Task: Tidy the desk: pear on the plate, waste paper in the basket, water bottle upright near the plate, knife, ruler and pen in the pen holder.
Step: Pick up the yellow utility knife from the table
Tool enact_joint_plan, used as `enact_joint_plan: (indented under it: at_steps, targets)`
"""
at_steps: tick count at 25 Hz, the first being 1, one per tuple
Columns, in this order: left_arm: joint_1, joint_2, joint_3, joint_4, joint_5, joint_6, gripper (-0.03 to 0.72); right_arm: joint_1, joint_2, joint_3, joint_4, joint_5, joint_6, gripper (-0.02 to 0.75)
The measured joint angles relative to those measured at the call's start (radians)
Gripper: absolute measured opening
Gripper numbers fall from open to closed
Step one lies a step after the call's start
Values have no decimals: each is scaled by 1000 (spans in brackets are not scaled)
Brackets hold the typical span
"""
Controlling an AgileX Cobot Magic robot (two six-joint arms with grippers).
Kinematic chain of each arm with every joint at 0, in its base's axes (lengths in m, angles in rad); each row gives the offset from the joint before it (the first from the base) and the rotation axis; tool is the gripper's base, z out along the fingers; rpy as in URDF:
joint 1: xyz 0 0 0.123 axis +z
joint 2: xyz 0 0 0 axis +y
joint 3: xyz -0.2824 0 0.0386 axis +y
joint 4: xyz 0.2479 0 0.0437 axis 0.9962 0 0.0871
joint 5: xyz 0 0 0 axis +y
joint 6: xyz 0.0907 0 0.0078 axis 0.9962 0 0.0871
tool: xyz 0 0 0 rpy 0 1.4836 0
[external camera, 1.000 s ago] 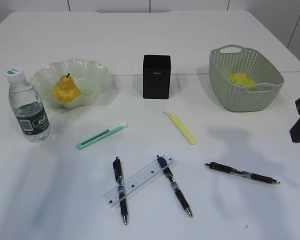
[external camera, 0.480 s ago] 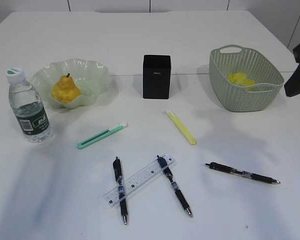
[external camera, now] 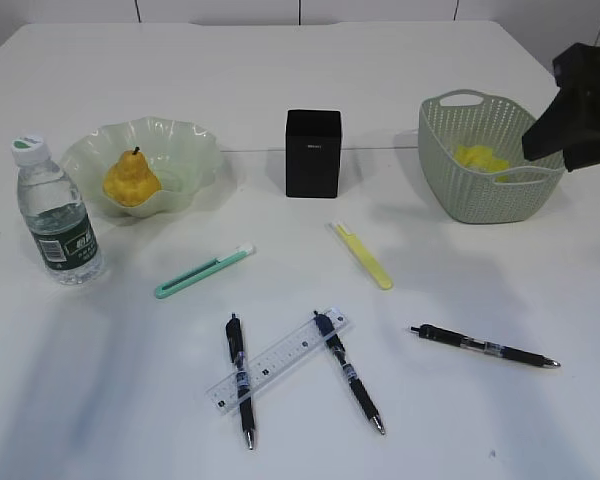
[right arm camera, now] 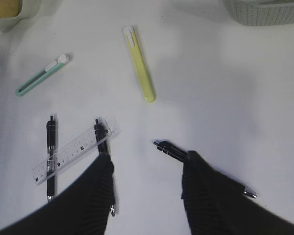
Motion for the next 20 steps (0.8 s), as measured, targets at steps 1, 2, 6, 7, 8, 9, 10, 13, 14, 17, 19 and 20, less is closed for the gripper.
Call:
enact_joint_plan:
  at_steps: [1,2,6,7,8,9,10,13,14,17,19,20]
  targets:
    - [0,0,-7,0,0,0,521,0,0,0,0,-7,0,350]
    - [0,0,-13,0,0,0,521,0,0,0,0,-21,-3,350]
    - [0,0,-24,0,0,0,521,0,0,0,-68,-64,-135,350]
    - [0,0,-24,2,0,0,521,0,0,0,-92,-68,-155,350]
    - [0,0,-24,6,0,0,521,0,0,0,-122,-68,-165,350]
    - [0,0,-24,8,0,0,521,0,0,0,-152,-68,-172,350]
    - [0,0,-24,10,0,0,521,0,0,0,-175,-68,-175,350]
    - [0,0,-24,16,0,0,521,7,0,0,-261,-68,-179,350]
    - [0,0,-24,27,0,0,521,11,0,0,-288,-68,-179,350]
    - [0,0,-24,43,0,0,521,48,10,-15,-364,-20,-179,350]
    - [0,0,-24,47,0,0,521,81,43,-50,-408,45,-171,350]
    - [0,0,-24,47,0,0,521,98,65,-76,-425,81,-163,350]
